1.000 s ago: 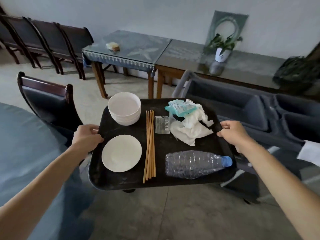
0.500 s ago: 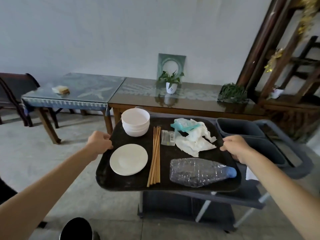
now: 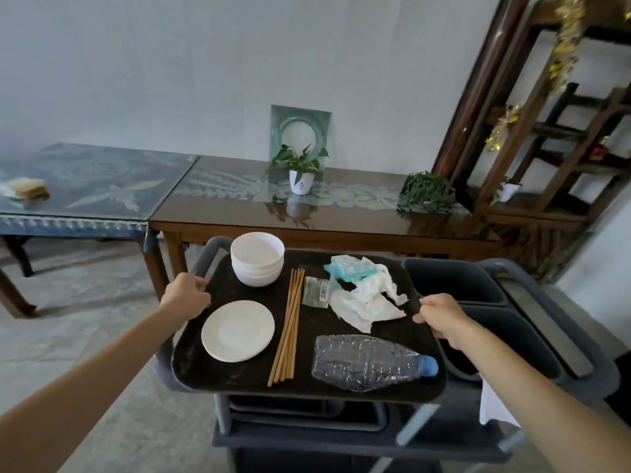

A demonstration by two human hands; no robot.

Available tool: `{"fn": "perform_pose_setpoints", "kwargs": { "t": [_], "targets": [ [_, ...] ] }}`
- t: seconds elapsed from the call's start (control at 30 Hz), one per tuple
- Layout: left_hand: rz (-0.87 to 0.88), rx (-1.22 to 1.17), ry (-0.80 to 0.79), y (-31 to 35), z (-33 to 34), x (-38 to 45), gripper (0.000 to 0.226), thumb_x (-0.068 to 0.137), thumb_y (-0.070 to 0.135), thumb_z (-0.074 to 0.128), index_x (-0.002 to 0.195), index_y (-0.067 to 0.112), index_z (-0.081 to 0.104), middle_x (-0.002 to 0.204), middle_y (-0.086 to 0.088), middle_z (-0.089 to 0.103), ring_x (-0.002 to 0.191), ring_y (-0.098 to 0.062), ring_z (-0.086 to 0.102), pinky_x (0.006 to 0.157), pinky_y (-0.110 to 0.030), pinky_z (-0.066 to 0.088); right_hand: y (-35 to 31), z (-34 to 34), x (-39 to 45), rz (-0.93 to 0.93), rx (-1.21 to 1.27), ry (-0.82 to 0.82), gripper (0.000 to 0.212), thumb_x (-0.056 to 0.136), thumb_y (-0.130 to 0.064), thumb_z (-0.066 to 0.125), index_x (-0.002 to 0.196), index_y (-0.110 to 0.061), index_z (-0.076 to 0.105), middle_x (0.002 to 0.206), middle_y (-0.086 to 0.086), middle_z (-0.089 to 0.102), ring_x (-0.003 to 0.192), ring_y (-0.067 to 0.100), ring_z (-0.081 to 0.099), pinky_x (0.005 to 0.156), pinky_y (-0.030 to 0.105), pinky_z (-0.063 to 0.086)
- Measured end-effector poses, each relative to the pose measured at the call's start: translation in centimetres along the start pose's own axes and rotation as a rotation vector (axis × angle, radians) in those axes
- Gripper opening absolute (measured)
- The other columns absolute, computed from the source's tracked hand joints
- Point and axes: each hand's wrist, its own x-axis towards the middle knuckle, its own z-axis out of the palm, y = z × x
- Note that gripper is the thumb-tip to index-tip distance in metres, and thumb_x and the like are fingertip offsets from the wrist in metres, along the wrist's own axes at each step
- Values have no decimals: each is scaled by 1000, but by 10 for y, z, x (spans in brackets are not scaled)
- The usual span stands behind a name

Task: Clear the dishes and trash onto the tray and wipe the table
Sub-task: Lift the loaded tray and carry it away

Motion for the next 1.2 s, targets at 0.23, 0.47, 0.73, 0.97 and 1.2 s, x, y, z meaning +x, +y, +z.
{"fn": "perform_pose_setpoints", "kwargs": {
  "t": [0.23, 0.47, 0.73, 0.97, 1.2],
  "targets": [
    [-101, 28, 18, 2, 26, 66, 16, 93, 6, 58, 94, 7, 75, 92, -13, 70, 77, -24, 65, 69, -38, 62, -28, 42, 52, 57, -53, -10, 53, 96, 1, 62, 146, -13, 52, 120, 8, 59, 95, 17, 57, 65, 32, 48],
    [-465, -383, -64, -7, 37, 104, 104, 73, 89, 17, 123, 11, 62, 123, -17, 63, 109, -39, 61, 102, -56, 47, -17, 67, 101, 165, -24, -116, 38, 88, 1, 69, 124, -11, 65, 112, 8, 71, 96, 21, 70, 80, 43, 64],
    [-582, -533, -153, 17, 36, 109, 119, 85, 87, -1, 132, -4, 59, 133, -24, 60, 120, -42, 54, 103, -53, 36, -27, 70, 113, 316, 186, -212, 44, 99, -51, 55, 113, -11, 68, 108, 10, 71, 92, 28, 68, 69, 36, 54],
    [-623, -563, -149, 10, 45, 121, 112, 90, 83, 3, 125, -7, 60, 136, -24, 57, 121, -41, 52, 102, -49, 37, -41, 71, 122, 352, 239, -245, 67, 102, -66, 34, 101, -7, 67, 102, 13, 68, 90, 30, 66, 67, 39, 51],
    [-642, -608, -151, 7, 50, 130, 110, 90, 83, 9, 130, -6, 59, 137, -21, 57, 115, -37, 52, 99, -46, 37, -38, 76, 128, 364, 253, -268, 71, 102, -69, 29, 97, -9, 67, 102, 14, 67, 91, 32, 65, 70, 42, 52]
  ]
}}
